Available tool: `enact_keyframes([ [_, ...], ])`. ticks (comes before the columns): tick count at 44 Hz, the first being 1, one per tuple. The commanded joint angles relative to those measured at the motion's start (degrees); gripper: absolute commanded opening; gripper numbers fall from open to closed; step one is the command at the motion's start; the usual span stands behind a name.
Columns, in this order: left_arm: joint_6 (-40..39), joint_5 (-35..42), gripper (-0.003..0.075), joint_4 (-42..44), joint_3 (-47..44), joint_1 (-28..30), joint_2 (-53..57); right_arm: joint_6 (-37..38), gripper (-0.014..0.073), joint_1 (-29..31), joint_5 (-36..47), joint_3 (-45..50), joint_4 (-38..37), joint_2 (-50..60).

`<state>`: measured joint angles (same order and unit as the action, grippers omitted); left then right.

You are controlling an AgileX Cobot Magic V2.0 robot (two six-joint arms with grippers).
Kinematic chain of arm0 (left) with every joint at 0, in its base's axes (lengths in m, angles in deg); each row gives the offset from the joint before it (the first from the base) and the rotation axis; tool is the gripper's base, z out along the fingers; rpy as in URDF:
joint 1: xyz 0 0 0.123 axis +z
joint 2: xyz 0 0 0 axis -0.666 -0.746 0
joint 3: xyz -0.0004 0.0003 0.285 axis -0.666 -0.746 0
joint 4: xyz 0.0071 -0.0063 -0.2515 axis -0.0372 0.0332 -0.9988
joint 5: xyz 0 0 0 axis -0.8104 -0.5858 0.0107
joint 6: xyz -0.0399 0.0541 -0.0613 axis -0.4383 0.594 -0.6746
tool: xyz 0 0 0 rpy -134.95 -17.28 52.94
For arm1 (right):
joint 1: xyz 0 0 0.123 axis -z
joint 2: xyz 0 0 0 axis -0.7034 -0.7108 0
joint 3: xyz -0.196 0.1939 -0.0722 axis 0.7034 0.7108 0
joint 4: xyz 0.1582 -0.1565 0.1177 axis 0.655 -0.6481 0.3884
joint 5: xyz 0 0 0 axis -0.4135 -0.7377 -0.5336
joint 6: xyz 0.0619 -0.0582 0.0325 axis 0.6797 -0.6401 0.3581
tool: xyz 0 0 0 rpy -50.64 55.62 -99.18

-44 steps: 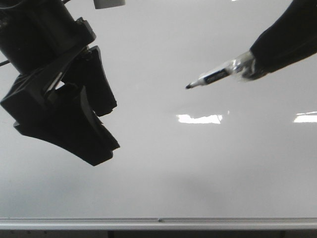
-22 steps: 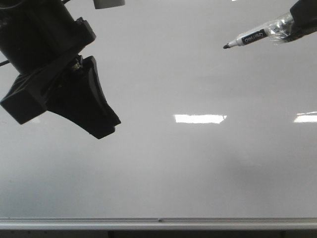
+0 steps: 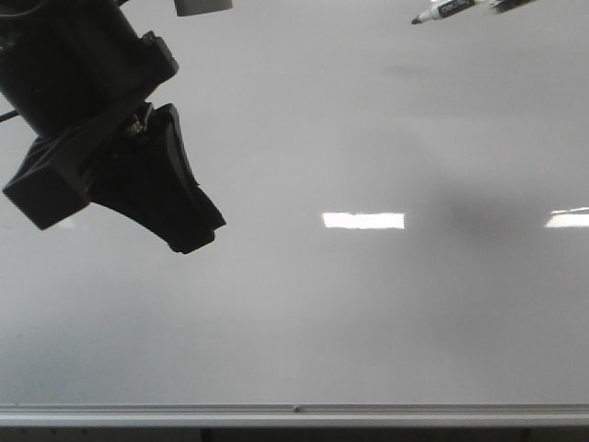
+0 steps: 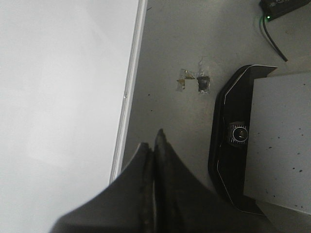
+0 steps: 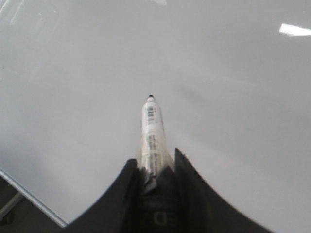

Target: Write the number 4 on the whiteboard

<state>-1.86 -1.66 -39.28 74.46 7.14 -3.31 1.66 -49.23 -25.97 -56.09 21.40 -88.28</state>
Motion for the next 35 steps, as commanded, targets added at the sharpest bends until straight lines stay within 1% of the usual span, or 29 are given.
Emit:
enact_keyframes([
  [1,-0.5,1.4,-0.002,-2.2,1.7,-0.5,2.1,0.1,-0.0062,0.4,2.3,-5.3,2.5,-2.7],
  [9,-0.5,1.4,-0.002,-2.2,1.7,-0.5,2.1,0.1,-0.0062,0.4,3.1,-9.5,2.7,-8.4],
  [23,-0.5,1.4,-0.002,-2.2,1.7,-0.5,2.1,0.1,-0.0062,0.4,6.8,-9.5,2.9,-10.0],
  [35,-0.5,1.4,-0.002,-2.2,1.7,-0.5,2.1,0.1,-0.0062,0.4,5.5,-9.4,2.8,-12.2],
])
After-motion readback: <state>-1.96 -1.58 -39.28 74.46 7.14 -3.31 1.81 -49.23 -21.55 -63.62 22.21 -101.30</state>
